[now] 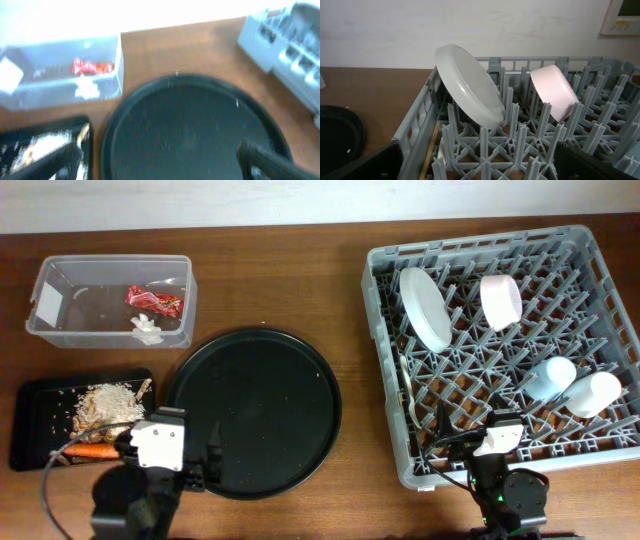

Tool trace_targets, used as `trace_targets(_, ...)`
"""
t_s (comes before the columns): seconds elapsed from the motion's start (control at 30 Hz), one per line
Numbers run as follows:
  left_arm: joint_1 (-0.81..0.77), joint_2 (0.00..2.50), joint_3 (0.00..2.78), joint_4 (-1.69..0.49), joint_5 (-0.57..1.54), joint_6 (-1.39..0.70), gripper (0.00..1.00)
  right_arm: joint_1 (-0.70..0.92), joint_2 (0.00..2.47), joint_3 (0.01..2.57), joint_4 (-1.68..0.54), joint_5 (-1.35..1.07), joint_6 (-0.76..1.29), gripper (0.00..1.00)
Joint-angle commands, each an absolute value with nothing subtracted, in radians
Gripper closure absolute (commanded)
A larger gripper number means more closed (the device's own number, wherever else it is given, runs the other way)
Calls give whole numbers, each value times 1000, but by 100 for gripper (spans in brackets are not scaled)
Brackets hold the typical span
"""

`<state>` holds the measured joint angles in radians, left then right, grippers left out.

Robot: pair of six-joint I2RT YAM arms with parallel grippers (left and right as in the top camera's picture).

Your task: Sort waste into correct bins and load items into the dishwasher rack

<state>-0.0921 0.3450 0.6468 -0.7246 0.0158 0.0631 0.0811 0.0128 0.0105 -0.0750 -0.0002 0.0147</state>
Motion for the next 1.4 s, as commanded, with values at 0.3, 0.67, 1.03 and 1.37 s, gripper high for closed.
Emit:
trace_targets(0.3,-60,70,121,-93,41,19,1,77,4,6,-81,6,7,1)
trace_targets(0.67,-53,5,9,-84,6,27,1,77,4,6,-81,6,7,1)
trace_targets(1.03,-53,5,9,-84,7,27,1,77,4,6,-81,6,7,1)
trace_targets(1.37,-53,5,9,-84,6,27,1,77,4,6,-81,6,7,1)
